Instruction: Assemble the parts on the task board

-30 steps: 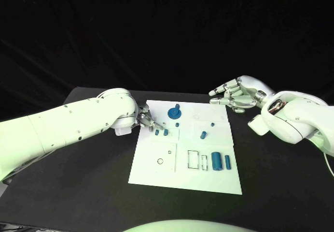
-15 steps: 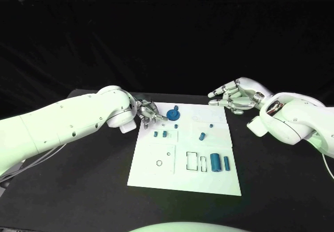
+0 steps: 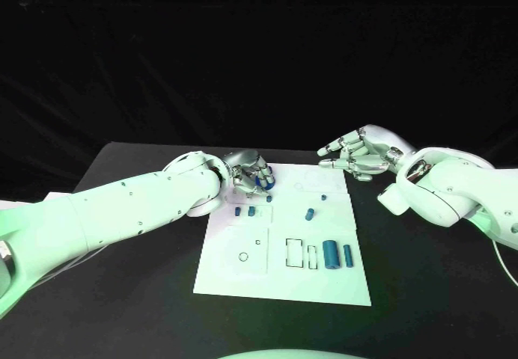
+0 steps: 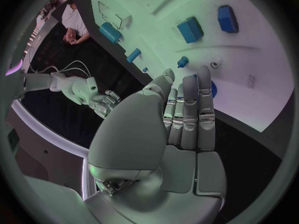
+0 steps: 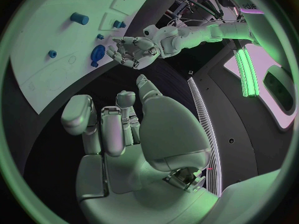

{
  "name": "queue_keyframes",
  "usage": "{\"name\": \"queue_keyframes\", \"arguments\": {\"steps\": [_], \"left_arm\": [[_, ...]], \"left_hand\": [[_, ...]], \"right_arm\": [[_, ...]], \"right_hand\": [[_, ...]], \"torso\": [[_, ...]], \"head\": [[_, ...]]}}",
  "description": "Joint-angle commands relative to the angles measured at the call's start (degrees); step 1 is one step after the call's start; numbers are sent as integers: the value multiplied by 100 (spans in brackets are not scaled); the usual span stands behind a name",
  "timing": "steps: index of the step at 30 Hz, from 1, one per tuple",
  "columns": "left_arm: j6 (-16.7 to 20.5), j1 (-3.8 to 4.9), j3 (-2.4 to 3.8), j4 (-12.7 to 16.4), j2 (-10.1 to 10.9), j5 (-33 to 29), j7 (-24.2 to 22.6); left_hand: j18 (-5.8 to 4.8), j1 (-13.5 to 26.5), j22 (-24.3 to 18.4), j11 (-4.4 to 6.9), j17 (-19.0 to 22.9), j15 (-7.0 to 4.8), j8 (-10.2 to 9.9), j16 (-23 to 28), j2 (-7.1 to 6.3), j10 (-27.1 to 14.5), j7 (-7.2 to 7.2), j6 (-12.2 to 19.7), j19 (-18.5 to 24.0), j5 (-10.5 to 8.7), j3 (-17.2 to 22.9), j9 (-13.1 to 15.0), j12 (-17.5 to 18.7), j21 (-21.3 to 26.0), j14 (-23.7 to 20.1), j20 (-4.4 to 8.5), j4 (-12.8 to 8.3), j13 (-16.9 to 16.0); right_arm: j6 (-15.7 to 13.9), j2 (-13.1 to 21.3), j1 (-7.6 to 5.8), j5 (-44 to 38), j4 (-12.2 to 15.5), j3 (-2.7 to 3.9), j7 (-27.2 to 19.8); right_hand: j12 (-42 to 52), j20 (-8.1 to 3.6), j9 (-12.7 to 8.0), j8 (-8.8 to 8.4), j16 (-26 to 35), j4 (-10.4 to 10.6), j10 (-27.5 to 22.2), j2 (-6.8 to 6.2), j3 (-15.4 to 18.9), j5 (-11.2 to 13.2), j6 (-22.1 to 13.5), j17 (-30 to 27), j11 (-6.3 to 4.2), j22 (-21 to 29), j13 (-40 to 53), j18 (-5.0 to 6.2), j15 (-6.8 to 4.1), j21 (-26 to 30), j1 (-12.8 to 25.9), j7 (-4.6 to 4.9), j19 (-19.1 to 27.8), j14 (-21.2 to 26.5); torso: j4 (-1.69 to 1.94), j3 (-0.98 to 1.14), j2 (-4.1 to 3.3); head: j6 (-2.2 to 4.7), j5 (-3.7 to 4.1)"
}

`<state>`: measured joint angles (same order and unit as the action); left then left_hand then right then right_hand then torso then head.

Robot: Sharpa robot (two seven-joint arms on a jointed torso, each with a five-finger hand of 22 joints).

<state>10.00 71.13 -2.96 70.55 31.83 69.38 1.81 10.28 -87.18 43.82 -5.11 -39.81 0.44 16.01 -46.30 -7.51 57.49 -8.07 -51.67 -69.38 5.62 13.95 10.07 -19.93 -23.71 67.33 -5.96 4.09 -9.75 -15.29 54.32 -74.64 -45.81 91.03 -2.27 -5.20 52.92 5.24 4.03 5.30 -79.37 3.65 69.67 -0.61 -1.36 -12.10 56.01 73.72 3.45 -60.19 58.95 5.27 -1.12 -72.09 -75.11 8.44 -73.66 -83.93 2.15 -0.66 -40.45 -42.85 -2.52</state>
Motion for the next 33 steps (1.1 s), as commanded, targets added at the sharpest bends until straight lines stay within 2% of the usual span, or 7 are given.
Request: {"name": "queue_keyframes", "arguments": {"steps": [1,3,7,9,13,22,33], "left_arm": [[185,-15,-5,-47,-76,997,-432],[106,-21,-11,-74,-125,1159,-391],[-85,-26,-23,-135,-228,1416,-271],[-201,-28,-28,-168,-271,1524,-192],[-425,-29,-34,-225,-333,1684,-32],[-619,-29,-38,-331,-428,1875,262],[-841,-29,-39,-487,-543,1953,412]], "left_hand": [[20,84,41,21,-267,-27,-74,-383,-37,75,28,-143,-191,-25,31,-74,72,-95,314,16,5,110],[20,149,75,37,-684,-42,-153,-849,-70,139,42,-239,-343,-26,61,-138,130,-166,591,35,12,199],[16,254,102,48,-1050,-55,-259,-1264,-127,173,36,-330,-490,-30,63,-216,217,-220,824,43,35,307],[0,302,230,75,-1659,-86,-325,-1862,-136,265,54,-412,-726,-29,82,-263,257,-433,1181,68,47,371],[-232,370,1335,116,-2661,-121,-440,-2786,-146,501,76,-606,-1299,-26,162,-333,367,-2005,1660,124,71,490],[-382,435,2049,141,-2883,-160,-554,-3036,-172,685,96,-772,-1545,-31,233,-382,519,-2979,1799,160,90,577],[-435,400,2311,162,-2842,-184,-612,-3048,-127,783,112,-859,-1620,-24,358,-401,606,-3327,1838,184,64,591]], "right_arm": [[49,-10,8,-12,7,-1,-2],[49,-14,9,-13,8,-1,-2],[51,-25,10,-14,8,-1,-6],[53,-29,10,-14,8,-1,-7],[55,-33,11,-14,8,-1,-9],[52,-35,11,-18,15,-1,-13],[56,-51,11,-23,15,-1,-10]], "right_hand": [[-19,-2,-3,40,26,-7,-29,21,27,-29,-35,-5,-8,5,-6,101,19,38,14,0,28,-244],[-19,-2,-3,40,26,-7,-29,21,27,-29,-35,-5,-8,5,-6,101,19,38,14,0,28,-244],[-19,-2,-3,40,26,-7,-29,21,27,-29,-35,-5,-8,5,-6,101,19,38,14,0,28,-244],[-19,-2,-3,40,26,-7,-29,21,27,-29,-35,-5,-8,5,-6,101,19,38,14,0,28,-244],[-19,-2,-3,40,26,-7,-29,21,27,-29,-35,-5,-8,5,-6,101,19,38,14,0,28,-244],[-19,-3,-3,41,30,-8,-33,31,28,-43,-37,-9,-8,12,-10,102,18,44,1,0,30,-244],[-19,-3,-3,41,30,-8,-33,31,28,-43,-37,-9,-8,12,-10,102,18,44,1,0,30,-244]], "torso": [[-8,-7,-8],[-6,-3,-7],[-13,3,-4],[-16,2,-2],[-16,4,-1],[-4,4,-3],[-13,1,-2]], "head": [[5,5],[-3,4],[-7,6],[-11,4],[-17,9],[-14,20],[-24,14]]}}
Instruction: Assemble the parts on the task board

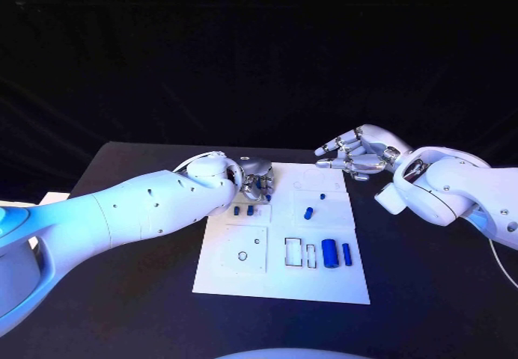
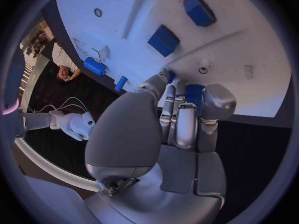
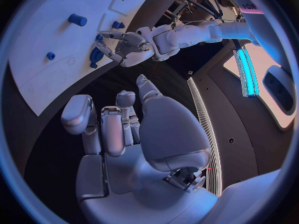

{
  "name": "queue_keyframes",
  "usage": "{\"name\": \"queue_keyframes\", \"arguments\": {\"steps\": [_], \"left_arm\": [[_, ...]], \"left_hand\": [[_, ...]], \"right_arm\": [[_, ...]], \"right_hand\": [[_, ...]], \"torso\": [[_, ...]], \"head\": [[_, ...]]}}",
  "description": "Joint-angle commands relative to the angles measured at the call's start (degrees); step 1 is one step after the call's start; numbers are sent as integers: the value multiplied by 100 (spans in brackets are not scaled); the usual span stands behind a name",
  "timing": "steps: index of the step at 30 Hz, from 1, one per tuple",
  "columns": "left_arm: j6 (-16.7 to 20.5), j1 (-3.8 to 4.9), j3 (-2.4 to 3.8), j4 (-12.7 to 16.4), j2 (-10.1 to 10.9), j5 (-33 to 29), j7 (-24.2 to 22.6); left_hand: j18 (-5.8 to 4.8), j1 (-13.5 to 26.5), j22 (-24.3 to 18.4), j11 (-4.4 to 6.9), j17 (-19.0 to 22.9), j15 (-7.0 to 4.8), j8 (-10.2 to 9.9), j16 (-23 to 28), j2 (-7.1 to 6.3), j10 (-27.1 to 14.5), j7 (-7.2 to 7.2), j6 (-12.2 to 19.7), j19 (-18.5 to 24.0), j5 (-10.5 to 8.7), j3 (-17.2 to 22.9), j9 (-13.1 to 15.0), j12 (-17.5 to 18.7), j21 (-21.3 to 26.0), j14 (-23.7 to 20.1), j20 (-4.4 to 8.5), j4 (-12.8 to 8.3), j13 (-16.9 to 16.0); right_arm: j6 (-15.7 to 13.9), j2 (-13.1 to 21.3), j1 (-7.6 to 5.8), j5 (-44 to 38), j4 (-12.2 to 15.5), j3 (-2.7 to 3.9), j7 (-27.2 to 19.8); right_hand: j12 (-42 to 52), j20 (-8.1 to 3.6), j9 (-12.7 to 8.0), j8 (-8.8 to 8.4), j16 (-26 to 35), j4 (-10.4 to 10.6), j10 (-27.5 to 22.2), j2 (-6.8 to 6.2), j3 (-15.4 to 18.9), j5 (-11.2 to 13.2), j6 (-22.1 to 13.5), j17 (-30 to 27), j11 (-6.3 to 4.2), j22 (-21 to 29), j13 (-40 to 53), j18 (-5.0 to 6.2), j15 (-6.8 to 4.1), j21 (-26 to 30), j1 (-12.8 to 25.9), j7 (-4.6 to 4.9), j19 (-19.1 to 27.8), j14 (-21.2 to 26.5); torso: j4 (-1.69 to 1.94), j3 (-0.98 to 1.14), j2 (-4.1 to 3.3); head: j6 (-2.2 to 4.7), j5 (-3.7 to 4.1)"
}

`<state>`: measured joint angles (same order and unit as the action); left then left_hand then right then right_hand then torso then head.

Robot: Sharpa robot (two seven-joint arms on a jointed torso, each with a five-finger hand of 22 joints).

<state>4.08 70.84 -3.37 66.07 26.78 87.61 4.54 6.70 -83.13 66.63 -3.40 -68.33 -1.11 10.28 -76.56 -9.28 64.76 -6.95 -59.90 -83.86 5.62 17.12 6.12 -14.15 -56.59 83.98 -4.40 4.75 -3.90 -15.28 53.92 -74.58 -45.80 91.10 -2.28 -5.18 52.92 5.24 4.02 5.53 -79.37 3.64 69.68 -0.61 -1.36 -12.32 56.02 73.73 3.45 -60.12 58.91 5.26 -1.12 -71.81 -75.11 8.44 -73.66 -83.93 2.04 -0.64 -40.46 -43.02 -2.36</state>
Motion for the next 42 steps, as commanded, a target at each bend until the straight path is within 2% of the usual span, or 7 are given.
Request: {"name": "queue_keyframes", "arguments": {"steps": [1,5,10,23,25,32,42], "left_arm": [[-263,0,2,-51,-48,130,143],[-322,-1,2,-89,-82,127,147],[-365,-2,2,-112,-113,104,129],[-441,-2,3,-109,-144,12,93],[-425,-2,3,-115,-143,-22,105],[-361,-2,3,-109,-145,-113,97],[-367,-2,3,-84,-149,-150,85]], "left_hand": [[-79,-26,49,-3,13,-34,-41,-25,70,82,3,-58,-176,-22,75,-7,34,-63,177,32,-13,4],[-95,-79,139,7,66,-49,-67,-9,111,182,3,-143,-187,-18,245,-13,84,-168,178,45,-66,1],[-119,-55,268,30,136,-64,-82,18,108,288,21,-229,-207,-22,350,-14,127,-334,174,59,-90,-7],[-144,2,399,55,198,-82,-110,34,94,402,42,-325,-218,-26,458,-15,212,-497,174,76,-115,-11],[-149,33,422,41,213,-73,-146,36,62,393,21,-297,-219,-28,469,-28,253,-522,174,76,-118,-6],[-155,166,461,-18,279,-29,-473,44,-109,288,-61,111,-203,-32,502,-160,467,-542,170,49,-133,9],[-154,178,473,-58,324,3,-465,48,-107,253,-77,-12,-190,-29,565,-156,569,-536,164,24,-165,1]], "right_arm": [[58,-11,4,-25,7,0,-8],[66,-15,4,-26,7,0,-2],[75,-21,4,-27,8,0,0],[94,-31,4,-29,11,0,5],[94,-31,4,-30,13,0,5],[90,-31,4,-31,18,0,2],[94,-36,4,-32,17,0,0]], "right_hand": [[-19,-2,-3,18,30,-8,-33,31,29,-20,-37,-10,-8,5,-5,102,18,16,2,0,30,-244],[-19,-2,-3,18,30,-8,-33,31,29,-20,-37,-10,-8,5,-5,102,18,16,2,0,30,-244],[-19,-2,-3,18,30,-8,-33,31,29,-20,-37,-10,-8,5,-5,102,18,16,2,0,30,-244],[-4,-3,-3,19,28,-4,-28,42,34,-29,-38,-3,-7,8,4,103,18,20,-3,0,29,-246],[-3,-3,-3,19,28,-3,-27,42,35,-29,-38,-3,-7,8,4,102,18,20,-3,0,29,-246],[2,-3,-2,20,27,-2,-25,45,36,-30,-37,-1,-7,7,7,102,18,20,-4,1,28,-247],[-1,-3,-2,21,31,-2,-27,47,38,-31,-37,-6,-8,7,3,102,18,21,-7,1,28,-246]], "torso": [[-1,-3,-2],[0,-9,-5],[1,2,0],[6,-1,5],[5,-1,6],[4,0,2],[8,-1,3]], "head": [[-6,-1],[-7,12],[-11,5],[-17,0],[-17,1],[-11,7],[-19,11]]}}
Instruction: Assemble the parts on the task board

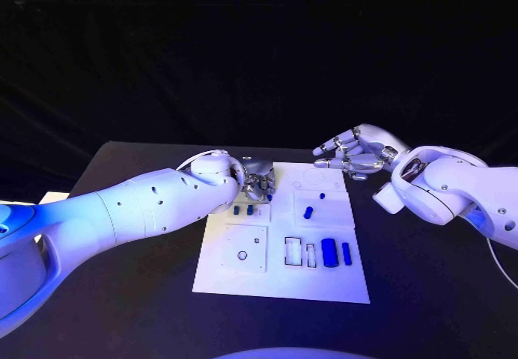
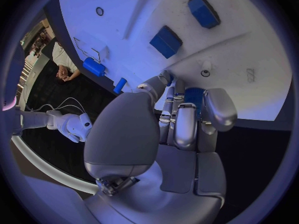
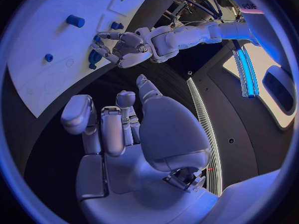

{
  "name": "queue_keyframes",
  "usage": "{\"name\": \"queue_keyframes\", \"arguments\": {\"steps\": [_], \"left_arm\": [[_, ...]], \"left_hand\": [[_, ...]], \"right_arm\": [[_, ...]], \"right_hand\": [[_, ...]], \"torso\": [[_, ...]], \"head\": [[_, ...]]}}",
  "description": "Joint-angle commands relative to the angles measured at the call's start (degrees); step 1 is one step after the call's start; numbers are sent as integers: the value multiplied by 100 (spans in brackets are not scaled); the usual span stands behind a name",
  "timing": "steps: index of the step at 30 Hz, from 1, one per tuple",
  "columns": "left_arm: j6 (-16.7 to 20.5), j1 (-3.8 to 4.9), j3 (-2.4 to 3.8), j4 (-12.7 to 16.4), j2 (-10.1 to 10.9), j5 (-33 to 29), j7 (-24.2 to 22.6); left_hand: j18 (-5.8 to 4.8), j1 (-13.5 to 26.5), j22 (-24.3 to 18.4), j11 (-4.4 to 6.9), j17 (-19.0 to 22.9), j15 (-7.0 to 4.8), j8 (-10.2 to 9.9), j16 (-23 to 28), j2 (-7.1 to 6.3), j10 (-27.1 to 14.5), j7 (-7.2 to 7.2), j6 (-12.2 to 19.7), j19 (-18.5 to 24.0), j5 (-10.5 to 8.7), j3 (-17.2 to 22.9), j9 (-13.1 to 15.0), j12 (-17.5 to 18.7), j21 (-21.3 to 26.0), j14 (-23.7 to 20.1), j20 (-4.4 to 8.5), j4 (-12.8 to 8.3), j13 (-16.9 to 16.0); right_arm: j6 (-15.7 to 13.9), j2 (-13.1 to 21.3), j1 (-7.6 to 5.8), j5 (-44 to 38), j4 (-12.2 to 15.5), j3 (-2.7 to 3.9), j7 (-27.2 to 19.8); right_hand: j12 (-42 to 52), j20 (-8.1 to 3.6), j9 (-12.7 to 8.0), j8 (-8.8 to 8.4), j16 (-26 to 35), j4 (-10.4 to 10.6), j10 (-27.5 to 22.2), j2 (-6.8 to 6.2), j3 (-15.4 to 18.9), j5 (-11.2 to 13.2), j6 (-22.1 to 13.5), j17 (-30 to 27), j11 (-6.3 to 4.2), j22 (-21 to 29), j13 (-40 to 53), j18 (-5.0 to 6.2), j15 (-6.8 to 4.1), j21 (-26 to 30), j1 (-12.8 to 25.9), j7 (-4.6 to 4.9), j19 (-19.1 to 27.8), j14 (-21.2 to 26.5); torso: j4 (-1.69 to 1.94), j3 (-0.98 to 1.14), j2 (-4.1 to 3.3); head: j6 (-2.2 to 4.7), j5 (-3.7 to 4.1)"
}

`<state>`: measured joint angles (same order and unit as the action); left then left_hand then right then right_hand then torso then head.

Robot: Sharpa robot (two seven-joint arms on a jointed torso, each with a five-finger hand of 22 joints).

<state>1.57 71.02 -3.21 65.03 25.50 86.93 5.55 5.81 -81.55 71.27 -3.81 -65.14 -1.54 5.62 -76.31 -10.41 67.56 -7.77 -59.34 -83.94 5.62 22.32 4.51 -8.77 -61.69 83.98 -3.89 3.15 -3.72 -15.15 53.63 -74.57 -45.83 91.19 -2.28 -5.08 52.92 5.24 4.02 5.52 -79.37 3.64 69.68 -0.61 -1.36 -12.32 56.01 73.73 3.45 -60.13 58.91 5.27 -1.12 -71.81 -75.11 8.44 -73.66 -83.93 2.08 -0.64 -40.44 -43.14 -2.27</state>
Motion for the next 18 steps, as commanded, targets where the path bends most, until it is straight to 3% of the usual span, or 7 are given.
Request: {"name": "queue_keyframes", "arguments": {"steps": [1,18], "left_arm": [[-121,-20,-13,20,-22,-84,-12],[-105,-21,-12,-23,-54,-91,11]], "left_hand": [[-66,15,13,-18,6,47,8,21,13,-15,5,-93,-181,-28,56,7,34,-29,164,-29,-12,-20],[-70,-115,146,114,-9,-53,127,-51,260,502,99,-615,-178,-79,446,74,3,-165,173,25,-261,-129]], "right_arm": [[81,-10,4,-29,7,0,-11],[90,-28,4,-31,0,0,-13]], "right_hand": [[-1,-3,-2,21,31,-2,-27,47,38,-32,-37,-6,-7,8,2,102,18,21,-7,1,28,-246],[8,-3,-2,23,31,-2,-23,52,39,-33,-37,-5,-8,10,8,102,18,23,-12,0,28,-246]], "torso": [[5,-1,1],[2,-2,-2]], "head": [[-8,3],[-11,9]]}}
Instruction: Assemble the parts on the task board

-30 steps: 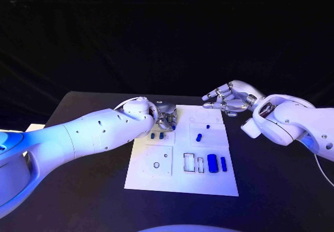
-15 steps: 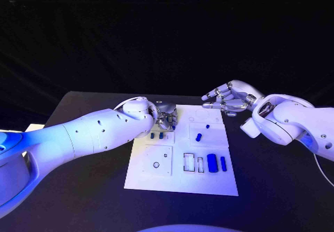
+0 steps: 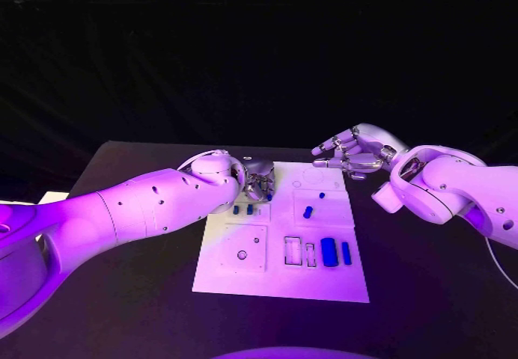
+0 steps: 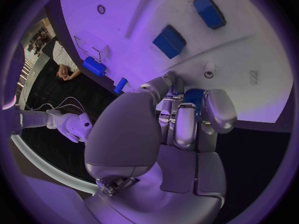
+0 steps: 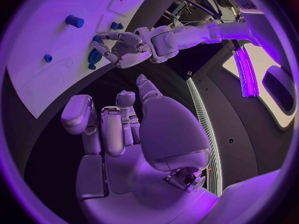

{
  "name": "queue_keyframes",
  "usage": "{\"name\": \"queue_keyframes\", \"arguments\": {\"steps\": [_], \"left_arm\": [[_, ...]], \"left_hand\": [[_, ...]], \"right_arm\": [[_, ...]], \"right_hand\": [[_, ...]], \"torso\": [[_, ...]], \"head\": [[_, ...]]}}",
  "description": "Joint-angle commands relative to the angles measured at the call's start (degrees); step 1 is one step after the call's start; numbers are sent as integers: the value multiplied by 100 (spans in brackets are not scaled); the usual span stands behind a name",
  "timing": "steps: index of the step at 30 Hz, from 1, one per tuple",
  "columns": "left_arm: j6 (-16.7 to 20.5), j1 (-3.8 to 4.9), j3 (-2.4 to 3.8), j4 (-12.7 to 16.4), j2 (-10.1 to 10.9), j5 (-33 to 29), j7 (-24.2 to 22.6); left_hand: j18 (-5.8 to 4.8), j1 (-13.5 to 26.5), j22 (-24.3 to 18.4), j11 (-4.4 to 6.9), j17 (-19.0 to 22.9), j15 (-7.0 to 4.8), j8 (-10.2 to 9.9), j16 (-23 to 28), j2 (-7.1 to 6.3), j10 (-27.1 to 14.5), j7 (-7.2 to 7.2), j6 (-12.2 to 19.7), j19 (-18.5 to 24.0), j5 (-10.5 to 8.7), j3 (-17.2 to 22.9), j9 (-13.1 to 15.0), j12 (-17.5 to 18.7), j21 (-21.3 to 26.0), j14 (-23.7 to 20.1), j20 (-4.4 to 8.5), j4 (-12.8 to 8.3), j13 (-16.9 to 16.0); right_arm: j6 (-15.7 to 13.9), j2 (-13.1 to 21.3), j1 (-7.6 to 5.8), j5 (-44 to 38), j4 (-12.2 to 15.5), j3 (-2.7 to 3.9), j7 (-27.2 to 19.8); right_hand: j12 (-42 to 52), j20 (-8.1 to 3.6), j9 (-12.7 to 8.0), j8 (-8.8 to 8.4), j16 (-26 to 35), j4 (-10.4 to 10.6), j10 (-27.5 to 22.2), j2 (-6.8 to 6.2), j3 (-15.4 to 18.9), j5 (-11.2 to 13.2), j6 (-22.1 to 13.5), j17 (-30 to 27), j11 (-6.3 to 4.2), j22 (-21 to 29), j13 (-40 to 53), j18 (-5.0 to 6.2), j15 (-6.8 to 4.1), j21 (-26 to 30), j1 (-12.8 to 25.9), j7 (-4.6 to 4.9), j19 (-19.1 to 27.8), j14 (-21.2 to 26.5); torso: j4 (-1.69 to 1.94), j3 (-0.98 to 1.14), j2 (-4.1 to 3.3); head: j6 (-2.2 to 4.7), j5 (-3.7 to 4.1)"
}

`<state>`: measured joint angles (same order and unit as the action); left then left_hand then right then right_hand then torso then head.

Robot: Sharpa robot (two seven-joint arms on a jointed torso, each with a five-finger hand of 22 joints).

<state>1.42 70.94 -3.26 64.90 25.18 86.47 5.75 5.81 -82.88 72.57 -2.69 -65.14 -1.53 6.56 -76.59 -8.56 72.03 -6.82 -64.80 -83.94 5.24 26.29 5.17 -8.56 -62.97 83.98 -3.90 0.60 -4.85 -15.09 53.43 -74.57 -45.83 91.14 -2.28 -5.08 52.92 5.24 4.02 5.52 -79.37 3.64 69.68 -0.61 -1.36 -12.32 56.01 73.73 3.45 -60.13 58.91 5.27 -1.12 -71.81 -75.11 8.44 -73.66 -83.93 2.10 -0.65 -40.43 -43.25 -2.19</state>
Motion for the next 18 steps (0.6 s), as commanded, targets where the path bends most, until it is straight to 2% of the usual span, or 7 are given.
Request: {"name": "queue_keyframes", "arguments": {"steps": [1,8,13,15,18], "left_arm": [[-81,-13,-7,-15,-24,-52,-14],[86,-21,-4,-13,-21,-184,-66],[173,-27,43,95,87,-370,-48],[190,-27,76,148,151,-505,-28],[209,-17,160,262,281,-758,17]], "left_hand": [[-70,22,20,8,-12,-56,38,-27,82,76,5,-90,-177,-47,56,12,-22,-39,174,28,-13,-23],[-72,47,37,23,-1,-69,51,-32,101,143,8,-164,-178,-71,80,25,-21,-54,173,42,-53,-49],[-72,94,37,16,13,-68,35,-30,77,145,-2,-169,-176,-79,73,22,4,-47,171,45,-65,-56],[-73,123,40,12,18,-64,24,-31,66,142,-6,-165,-176,-81,70,19,20,-49,171,45,-66,-57],[-74,164,46,5,26,-60,8,-31,53,137,-11,-161,-176,-82,65,15,42,-52,169,44,-65,-59]], "right_arm": [[85,-9,4,-32,4,0,-13],[96,-22,4,-36,-5,0,-10],[107,-26,4,-36,-15,0,-10],[108,-23,4,-36,-20,0,-9],[110,-20,6,-36,-31,0,-7]], "right_hand": [[11,-3,-2,23,32,-2,-22,54,39,-34,-36,-5,-8,11,10,102,18,24,-14,0,28,-246],[11,-3,-2,23,32,-2,-22,54,39,-34,-36,-5,-8,11,10,102,18,24,-14,0,28,-246],[11,-3,-2,23,32,-2,-22,54,39,-34,-36,-5,-8,11,10,102,18,24,-14,0,28,-246],[11,-3,-2,23,32,-2,-22,54,39,-34,-36,-5,-8,11,10,102,18,24,-14,0,28,-246],[11,-3,-2,23,32,-2,-22,54,39,-34,-36,-5,-8,11,10,102,18,24,-14,0,28,-246]], "torso": [[1,-1,-3],[1,-3,1],[4,-7,3],[10,-3,7],[14,0,9]], "head": [[1,0],[-4,-3],[2,4],[2,13],[16,5]]}}
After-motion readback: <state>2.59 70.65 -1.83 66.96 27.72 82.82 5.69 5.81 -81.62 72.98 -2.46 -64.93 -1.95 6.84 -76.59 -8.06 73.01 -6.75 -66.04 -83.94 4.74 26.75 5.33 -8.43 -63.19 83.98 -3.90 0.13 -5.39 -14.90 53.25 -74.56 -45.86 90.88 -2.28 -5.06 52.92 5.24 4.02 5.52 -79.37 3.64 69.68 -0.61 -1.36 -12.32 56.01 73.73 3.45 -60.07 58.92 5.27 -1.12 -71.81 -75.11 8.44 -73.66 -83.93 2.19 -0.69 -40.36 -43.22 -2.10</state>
